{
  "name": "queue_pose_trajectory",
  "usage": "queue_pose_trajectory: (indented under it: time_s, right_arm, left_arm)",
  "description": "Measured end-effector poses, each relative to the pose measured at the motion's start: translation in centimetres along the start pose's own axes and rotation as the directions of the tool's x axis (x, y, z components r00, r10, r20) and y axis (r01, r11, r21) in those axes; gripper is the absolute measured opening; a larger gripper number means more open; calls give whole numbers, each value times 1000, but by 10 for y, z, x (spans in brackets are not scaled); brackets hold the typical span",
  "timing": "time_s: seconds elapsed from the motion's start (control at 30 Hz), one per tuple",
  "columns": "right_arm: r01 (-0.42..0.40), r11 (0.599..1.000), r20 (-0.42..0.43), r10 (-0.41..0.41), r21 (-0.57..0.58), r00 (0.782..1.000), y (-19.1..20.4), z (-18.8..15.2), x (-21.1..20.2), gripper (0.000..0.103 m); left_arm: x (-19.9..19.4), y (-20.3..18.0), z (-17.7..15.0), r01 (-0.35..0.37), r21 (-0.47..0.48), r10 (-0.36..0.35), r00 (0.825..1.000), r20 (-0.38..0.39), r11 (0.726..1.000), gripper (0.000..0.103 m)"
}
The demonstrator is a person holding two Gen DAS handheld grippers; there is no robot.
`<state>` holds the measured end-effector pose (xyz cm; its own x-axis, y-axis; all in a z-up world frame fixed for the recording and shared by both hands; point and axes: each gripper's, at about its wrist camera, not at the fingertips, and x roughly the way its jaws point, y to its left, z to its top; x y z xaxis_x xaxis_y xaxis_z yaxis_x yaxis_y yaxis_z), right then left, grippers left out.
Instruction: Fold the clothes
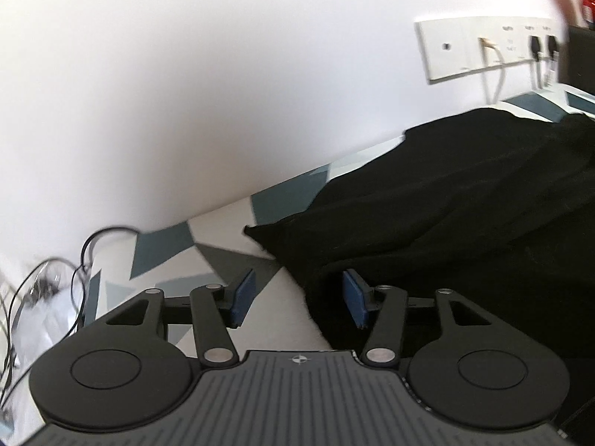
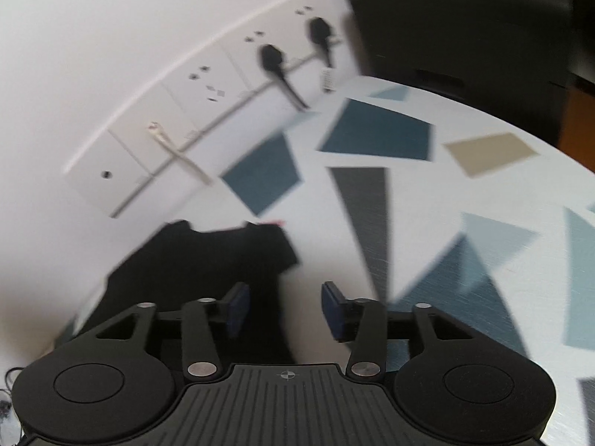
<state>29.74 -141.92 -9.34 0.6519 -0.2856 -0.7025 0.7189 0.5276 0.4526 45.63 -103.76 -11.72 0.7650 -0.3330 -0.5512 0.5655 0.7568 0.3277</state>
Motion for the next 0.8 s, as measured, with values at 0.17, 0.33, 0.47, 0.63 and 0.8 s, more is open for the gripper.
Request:
queue_pose_trajectory:
  time_s: [0.17,0.33,0.47,0.63,0.8]
  right_arm:
    - [-1,1000,-67,1,10,998,12,2,29,7]
    - [-61,992,51,67,-111,996,33,-1,-27,6]
    - [-60,997,21,61,-39,998,13,-12,-48,7]
    - [-12,992,-112,26,128,993,-26,-30,-29,10]
    - [-24,999,-26,25,42,999,-14,-15,-43,5]
  left_arm:
    - [9,3,-1,-14,-14,13,999,-42,1000,52]
    - [9,19,-7,-11,-62,7,998,-58,998,52]
    - [6,32,-8,4,-103,-10,998,-65,995,53]
    - [7,25,-12,-9,-56,5,998,-67,998,53]
    - [8,24,-8,-9,-74,5,999,-54,997,53]
